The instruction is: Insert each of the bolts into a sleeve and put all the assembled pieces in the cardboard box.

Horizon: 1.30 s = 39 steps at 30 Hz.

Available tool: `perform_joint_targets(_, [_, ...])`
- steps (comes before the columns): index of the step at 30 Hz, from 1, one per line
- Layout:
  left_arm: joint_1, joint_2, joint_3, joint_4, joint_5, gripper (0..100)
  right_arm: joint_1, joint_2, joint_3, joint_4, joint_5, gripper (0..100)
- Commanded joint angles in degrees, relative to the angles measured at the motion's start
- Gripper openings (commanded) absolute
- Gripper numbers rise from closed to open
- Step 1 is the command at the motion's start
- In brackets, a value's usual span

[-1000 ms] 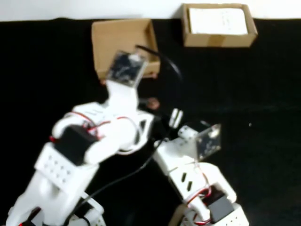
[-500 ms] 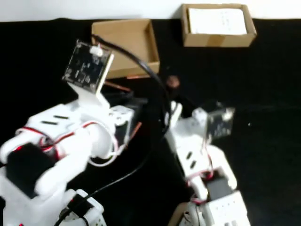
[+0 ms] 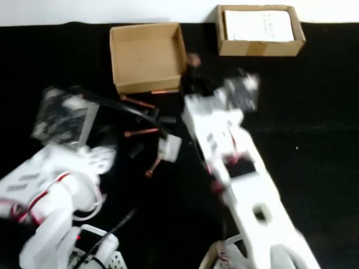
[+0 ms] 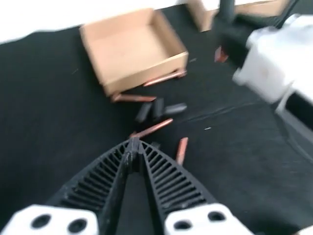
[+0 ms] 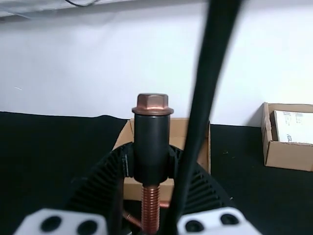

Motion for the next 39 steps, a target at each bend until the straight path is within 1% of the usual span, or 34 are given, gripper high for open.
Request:
perform_joint_targets(1, [-5.4,-5.8,6.9,-0.4,-0.3,1,0.9,12.3,-13.1,-3.4,-0.3,0.8])
perform_joint_targets(6, [-8.7,-13.2,14.0,-0.4,-0.3,1,1.4,30.5,-28.4,-3.5,-0.3,0.8])
perform_joint_targets(10, [-11.8,-17.5,17.7,-5.9,-0.3,1,1.3,42.7,-41.0,-2.9,-0.2,0.8])
perform_joint_targets(13, [-13.2,-18.3,19.9,-8.2,-0.3,1,1.2,49.5,-49.2,0.6,-0.2,0.8])
perform_joint_targets(19, [-13.2,-18.3,21.0,-8.4,-0.3,1,1.2,59.7,-61.2,4.5,-0.2,0.8])
perform_joint_targets(29, [-13.2,-18.3,22.9,-8.4,-0.3,1,-1.0,72.2,-70.5,7.3,-0.2,0.8])
perform_joint_targets(39, [-13.2,-18.7,23.0,-8.1,-0.3,1,-1.4,79.4,-75.5,7.3,-0.2,0.9])
